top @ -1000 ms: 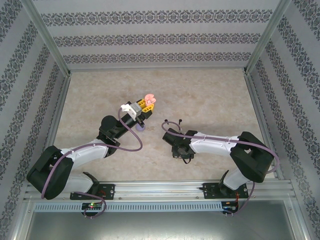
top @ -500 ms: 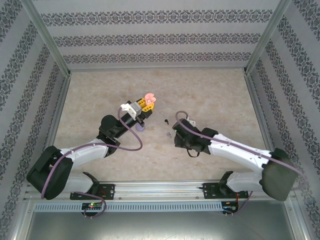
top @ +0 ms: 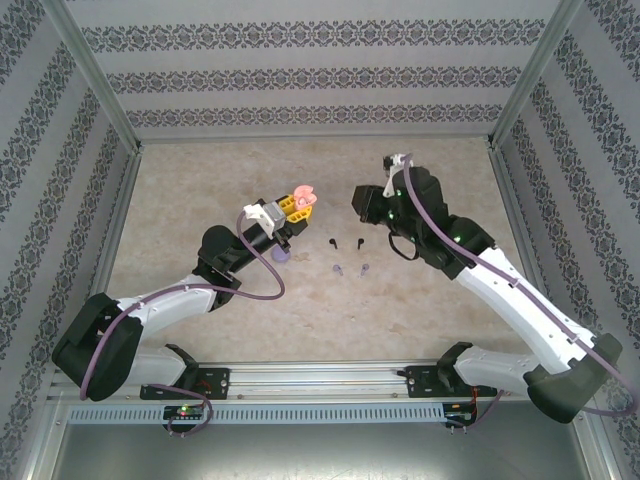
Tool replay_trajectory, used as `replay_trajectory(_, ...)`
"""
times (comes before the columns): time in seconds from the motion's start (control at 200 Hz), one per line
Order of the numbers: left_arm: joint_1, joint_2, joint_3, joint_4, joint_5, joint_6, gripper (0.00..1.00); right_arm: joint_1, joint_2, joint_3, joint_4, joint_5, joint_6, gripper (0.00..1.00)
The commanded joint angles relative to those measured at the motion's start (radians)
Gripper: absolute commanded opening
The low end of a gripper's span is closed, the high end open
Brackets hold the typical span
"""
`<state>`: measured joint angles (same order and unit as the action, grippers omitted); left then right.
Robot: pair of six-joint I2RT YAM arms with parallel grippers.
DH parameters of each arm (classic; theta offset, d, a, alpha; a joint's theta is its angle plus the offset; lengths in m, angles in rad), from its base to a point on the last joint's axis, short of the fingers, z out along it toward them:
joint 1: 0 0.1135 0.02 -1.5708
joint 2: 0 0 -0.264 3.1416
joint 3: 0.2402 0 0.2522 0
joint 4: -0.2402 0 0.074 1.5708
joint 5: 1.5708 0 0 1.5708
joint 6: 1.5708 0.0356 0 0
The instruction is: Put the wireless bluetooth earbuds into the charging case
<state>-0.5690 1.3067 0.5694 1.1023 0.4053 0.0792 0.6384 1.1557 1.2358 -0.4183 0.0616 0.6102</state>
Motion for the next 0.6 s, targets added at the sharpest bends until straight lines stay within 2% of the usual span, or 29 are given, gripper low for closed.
replay_trajectory(0.0, 0.002, -0.019, 0.041, -0.004, 0.035, -0.009, 0.0, -0.005, 0.028, 0.052, 0.088, -0.063, -0.106, 0.21)
replay_trajectory(0.255, 0.003, 0.001, 0.053, 0.031, 0.038, -0.056, 0.0, 0.02, 0.052, 0.044, 0.277, -0.165, -0.151, 0.22)
replay_trajectory(0.595, 0.003, 0.028, 0.07, 0.053, 0.035, -0.079, 0.0, 0.087, 0.068, -0.001, 0.371, -0.156, -0.178, 0.22)
